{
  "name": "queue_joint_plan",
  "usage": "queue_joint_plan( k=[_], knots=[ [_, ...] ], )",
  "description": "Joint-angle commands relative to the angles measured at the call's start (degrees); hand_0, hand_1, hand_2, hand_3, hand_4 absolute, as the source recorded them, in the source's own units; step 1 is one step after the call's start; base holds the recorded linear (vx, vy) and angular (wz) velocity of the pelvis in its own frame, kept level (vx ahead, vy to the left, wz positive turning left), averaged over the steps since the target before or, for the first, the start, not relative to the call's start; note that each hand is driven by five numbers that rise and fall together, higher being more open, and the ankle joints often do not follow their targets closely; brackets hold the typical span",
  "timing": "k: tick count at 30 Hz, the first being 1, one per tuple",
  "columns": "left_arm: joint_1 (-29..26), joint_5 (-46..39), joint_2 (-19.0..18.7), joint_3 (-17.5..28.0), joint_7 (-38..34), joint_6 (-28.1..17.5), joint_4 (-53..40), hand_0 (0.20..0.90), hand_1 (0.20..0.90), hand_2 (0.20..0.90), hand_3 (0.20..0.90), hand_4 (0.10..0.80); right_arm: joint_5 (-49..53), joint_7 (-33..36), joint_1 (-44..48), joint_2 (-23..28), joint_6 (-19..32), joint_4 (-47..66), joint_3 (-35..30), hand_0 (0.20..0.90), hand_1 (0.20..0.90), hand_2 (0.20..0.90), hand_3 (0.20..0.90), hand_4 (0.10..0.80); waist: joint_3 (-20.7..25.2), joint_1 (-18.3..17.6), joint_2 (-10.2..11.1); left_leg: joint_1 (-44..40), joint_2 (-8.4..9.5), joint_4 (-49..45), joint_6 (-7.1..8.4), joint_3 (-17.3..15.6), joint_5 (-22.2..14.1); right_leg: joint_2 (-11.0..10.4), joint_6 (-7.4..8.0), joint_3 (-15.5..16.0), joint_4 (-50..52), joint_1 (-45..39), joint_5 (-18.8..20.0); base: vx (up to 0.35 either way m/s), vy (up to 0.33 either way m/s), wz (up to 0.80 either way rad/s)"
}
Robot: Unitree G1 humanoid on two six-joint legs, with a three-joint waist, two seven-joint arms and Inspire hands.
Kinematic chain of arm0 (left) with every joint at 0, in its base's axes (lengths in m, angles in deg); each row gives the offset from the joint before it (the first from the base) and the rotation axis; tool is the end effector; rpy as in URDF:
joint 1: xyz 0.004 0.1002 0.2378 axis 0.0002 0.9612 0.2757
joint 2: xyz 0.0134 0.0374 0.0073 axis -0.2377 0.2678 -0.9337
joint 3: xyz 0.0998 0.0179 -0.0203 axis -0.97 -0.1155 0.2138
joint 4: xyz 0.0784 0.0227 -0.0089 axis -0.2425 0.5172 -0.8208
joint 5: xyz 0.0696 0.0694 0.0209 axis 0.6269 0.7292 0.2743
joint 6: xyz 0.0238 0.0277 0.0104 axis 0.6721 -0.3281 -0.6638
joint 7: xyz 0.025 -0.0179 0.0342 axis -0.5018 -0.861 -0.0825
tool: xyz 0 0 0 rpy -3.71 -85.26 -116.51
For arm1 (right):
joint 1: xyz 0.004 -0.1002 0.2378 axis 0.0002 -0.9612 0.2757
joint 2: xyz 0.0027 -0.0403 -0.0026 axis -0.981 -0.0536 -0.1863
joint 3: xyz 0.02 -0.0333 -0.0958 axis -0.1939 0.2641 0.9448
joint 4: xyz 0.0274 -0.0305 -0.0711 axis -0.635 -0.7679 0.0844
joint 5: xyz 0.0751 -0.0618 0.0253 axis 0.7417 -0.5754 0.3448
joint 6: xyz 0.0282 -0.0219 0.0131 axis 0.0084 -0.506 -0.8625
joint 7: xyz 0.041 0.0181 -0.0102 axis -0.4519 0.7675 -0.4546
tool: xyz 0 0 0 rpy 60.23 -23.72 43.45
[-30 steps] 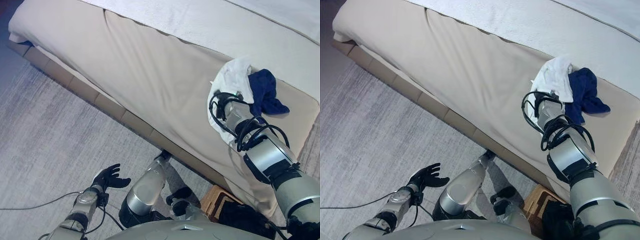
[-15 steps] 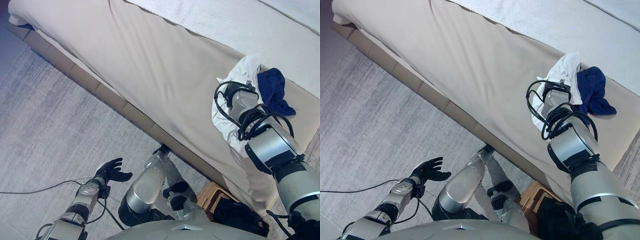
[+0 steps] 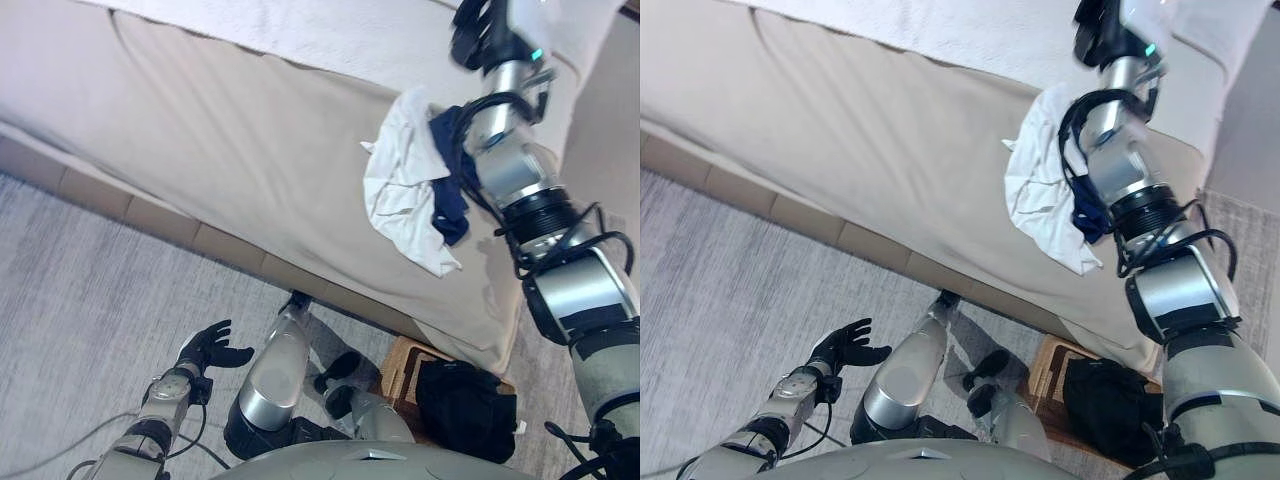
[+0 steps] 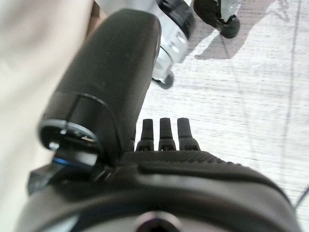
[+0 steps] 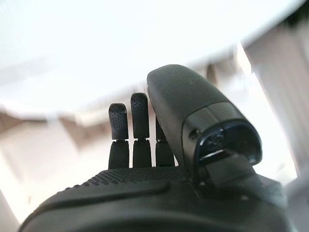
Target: Pick up the clothes from the bed and place them into the basket
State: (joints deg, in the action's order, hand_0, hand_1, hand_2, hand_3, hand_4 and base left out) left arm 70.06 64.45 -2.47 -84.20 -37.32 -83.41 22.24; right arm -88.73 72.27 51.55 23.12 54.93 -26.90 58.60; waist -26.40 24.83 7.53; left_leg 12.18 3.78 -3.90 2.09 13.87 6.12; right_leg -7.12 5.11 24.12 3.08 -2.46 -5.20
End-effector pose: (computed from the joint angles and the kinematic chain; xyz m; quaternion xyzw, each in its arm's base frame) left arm 0.1415 0.2567 -0.0781 0.0993 0.3992 0.0327 0.9109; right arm 0.3363 -0.1990 0.2813 -0.4266 -0.3045 -0.3096 0.7934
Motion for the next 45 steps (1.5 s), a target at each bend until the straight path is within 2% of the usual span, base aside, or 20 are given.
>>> queue_joint_plan(
  k=[1,4,5,6,7,10,14,19,25,29,37,42,45],
  knots=[
    [7.34,3.40,-1.27,-0.95,-0.70,0.36,1.36,0.900,0.900,0.900,0.900,0.800,-0.08,2.64,-3.27,6.10,1.73,6.95,-1.15,0.300,0.300,0.300,0.200,0.100,12.27,-2.80,0.11,-7.32,-1.60,7.42,-3.11,-2.76,-3.94,0.63,0.39,-0.88,3.38,-0.44,2.35,0.076,-0.013,-0.24],
    [7.45,4.74,-0.76,-0.68,-0.43,1.79,0.98,0.900,0.900,0.900,0.900,0.800,3.23,-6.45,-6.30,6.57,0.60,8.53,-1.28,0.300,0.300,0.300,0.200,0.100,14.65,-3.95,0.19,-9.10,-1.70,7.59,-2.81,-4.12,-4.46,1.08,0.37,-1.27,1.83,-2.10,2.12,0.044,-0.011,-0.31],
    [7.41,4.76,-0.56,-0.73,-0.42,2.44,0.74,0.900,0.900,0.900,0.900,0.800,3.70,-10.78,-7.35,6.32,0.43,8.68,-0.45,0.474,0.474,0.474,0.403,0.303,15.40,-4.29,0.17,-9.69,-1.77,7.60,-2.70,-4.54,-4.58,1.26,0.12,-1.46,1.24,-2.71,1.87,0.054,-0.006,-0.32],
    [7.58,4.81,-0.11,-0.86,-0.63,3.19,0.34,0.900,0.900,0.900,0.900,0.800,3.80,-16.18,-9.58,5.82,0.40,9.23,0.84,0.775,0.775,0.775,0.755,0.655,16.31,-4.70,0.22,-10.65,-2.02,7.68,-2.48,-5.08,-4.60,1.72,-0.57,-1.65,0.37,-3.85,1.26,0.055,-0.004,-0.24],
    [7.62,4.79,-0.03,-0.92,-0.67,3.36,0.26,0.900,0.900,0.900,0.900,0.800,3.62,-17.21,-9.98,5.72,0.14,9.31,0.95,0.900,0.900,0.900,0.900,0.800,16.46,-4.74,0.25,-10.83,-2.05,7.70,-2.45,-5.15,-4.60,1.82,-0.70,-1.69,0.21,-4.08,1.19,0.065,-0.015,-0.21],
    [8.11,5.59,0.76,-1.96,-1.17,4.52,-0.04,0.900,0.900,0.900,0.900,0.800,-1.63,-25.21,-11.98,4.38,4.17,5.31,3.32,0.900,0.900,0.900,0.900,0.800,17.02,-4.09,0.66,-11.70,-2.25,7.62,-1.65,-5.25,-4.25,2.67,-1.72,-1.17,-1.58,-6.81,0.82,0.050,-0.020,-0.08],
    [8.20,6.26,0.59,-2.53,-1.13,5.09,0.44,0.900,0.900,0.900,0.900,0.800,-3.75,-28.79,-11.02,1.94,3.90,0.87,6.58,0.900,0.900,0.900,0.900,0.800,15.96,-1.97,0.87,-10.71,-2.23,6.10,-0.94,-3.94,-3.88,3.00,-2.74,0.52,-1.64,-8.11,0.25,-0.008,-0.003,0.02],
    [7.99,7.51,-0.99,-1.42,-0.94,4.69,1.45,0.900,0.900,0.900,0.900,0.800,-6.95,-29.81,-9.88,-1.68,1.77,-4.65,11.01,0.900,0.900,0.900,0.900,0.800,13.78,2.09,0.86,-9.43,-2.51,5.76,0.22,-0.80,-3.59,3.54,-3.82,2.85,0.32,-9.22,-2.73,0.012,-0.044,0.25],
    [6.81,7.03,-2.29,-0.34,0.06,4.07,1.56,0.900,0.900,0.900,0.900,0.800,-10.37,-31.03,-7.56,-4.08,-0.84,-11.54,15.13,0.900,0.900,0.900,0.900,0.800,10.83,5.65,-0.46,-5.86,-2.00,4.65,0.69,2.51,-2.05,2.33,-4.69,6.74,4.13,-8.23,-4.93,-0.065,0.055,0.42],
    [4.27,5.21,-2.77,-0.76,1.19,3.21,1.88,0.900,0.900,0.900,0.900,0.800,-11.67,-29.22,-3.64,-6.64,-2.72,-21.61,16.86,0.900,0.900,0.900,0.900,0.800,7.78,8.23,-2.20,-1.74,-1.33,3.26,0.65,4.53,-1.02,0.92,-5.21,9.05,7.84,-5.98,-6.51,-0.109,0.081,0.37],
    [1.34,1.24,-2.76,-1.02,2.88,1.09,0.40,0.900,0.900,0.900,0.900,0.800,-13.76,-31.46,3.13,-8.48,-9.77,-38.07,19.25,0.900,0.900,0.900,0.900,0.800,2.32,11.81,-4.26,4.51,-0.88,2.68,0.26,6.44,1.16,-0.83,-4.83,12.08,11.54,-1.40,-7.24,-0.106,0.029,0.24],
    [0.47,-0.35,-3.43,-0.84,4.49,0.76,-3.28,0.900,0.900,0.900,0.900,0.800,-19.30,-40.64,5.21,-7.28,-16.60,-45.92,20.85,0.900,0.900,0.900,0.900,0.800,-0.82,14.41,-4.55,8.08,-0.99,3.66,-0.07,6.71,2.97,-1.95,-2.86,14.94,10.24,0.75,-4.64,-0.076,-0.010,0.15],
    [0.27,-0.59,-3.68,-0.50,4.34,0.90,-4.25,0.900,0.900,0.900,0.900,0.800,-21.04,-44.06,4.61,-6.91,-19.86,-48.18,19.98,0.900,0.900,0.900,0.900,0.800,-1.86,14.83,-4.02,9.02,-1.24,4.04,-0.16,6.29,3.32,-2.10,-2.06,15.52,9.42,1.14,-3.42,-0.029,-0.031,0.08]
  ],
)
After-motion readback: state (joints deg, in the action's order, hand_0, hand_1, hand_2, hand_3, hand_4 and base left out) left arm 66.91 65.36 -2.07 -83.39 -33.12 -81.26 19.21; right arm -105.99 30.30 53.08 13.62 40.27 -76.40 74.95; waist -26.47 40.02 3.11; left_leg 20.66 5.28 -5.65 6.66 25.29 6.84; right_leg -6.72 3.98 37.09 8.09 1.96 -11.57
